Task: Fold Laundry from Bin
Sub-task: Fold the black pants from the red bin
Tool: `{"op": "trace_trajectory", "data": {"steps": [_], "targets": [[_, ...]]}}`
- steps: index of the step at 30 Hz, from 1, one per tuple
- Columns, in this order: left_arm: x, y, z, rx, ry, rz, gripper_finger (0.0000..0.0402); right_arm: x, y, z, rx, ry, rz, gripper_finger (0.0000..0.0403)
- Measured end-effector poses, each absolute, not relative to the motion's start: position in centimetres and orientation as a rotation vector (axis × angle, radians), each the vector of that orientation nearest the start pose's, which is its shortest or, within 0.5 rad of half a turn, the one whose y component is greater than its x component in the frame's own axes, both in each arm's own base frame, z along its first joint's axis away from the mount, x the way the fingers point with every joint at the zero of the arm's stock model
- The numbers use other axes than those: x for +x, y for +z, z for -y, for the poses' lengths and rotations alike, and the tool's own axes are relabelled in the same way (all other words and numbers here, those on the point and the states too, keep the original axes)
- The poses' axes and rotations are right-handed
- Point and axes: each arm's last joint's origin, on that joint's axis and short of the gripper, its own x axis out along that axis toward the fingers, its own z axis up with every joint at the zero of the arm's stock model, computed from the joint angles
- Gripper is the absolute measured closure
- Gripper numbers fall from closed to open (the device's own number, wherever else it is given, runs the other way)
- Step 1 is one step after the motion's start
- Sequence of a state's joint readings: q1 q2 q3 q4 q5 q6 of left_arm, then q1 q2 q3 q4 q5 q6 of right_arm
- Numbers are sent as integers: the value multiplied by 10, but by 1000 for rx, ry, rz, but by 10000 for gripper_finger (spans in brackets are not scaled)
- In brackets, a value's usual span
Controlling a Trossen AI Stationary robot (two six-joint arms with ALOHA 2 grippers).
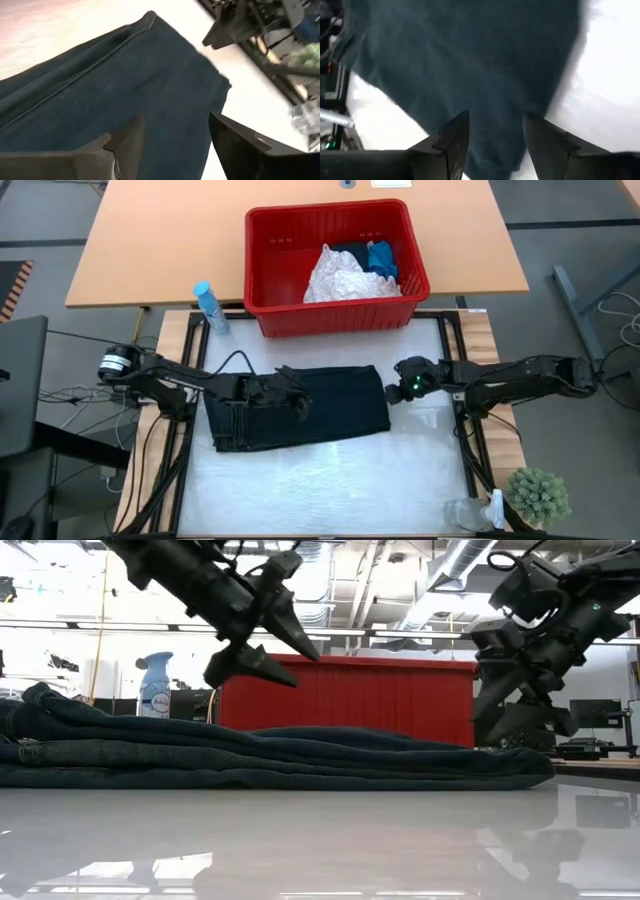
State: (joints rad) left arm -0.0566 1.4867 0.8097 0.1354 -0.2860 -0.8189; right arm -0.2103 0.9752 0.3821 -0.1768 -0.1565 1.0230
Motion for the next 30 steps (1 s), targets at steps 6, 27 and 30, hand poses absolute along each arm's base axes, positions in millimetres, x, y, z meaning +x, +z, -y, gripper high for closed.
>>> {"op": "trace_trajectory", "data": {"steps": [6, 27, 30], "targets": [[329, 198, -8, -742, 390, -302, 187, 169, 168, 44, 1069, -501, -708, 194], [431, 142, -53, -355, 400, -486, 211, 170, 171, 52, 999, -507, -665, 194], [442, 127, -55, -326, 435, -554, 216, 169, 171, 53, 963, -525, -664, 194]]}}
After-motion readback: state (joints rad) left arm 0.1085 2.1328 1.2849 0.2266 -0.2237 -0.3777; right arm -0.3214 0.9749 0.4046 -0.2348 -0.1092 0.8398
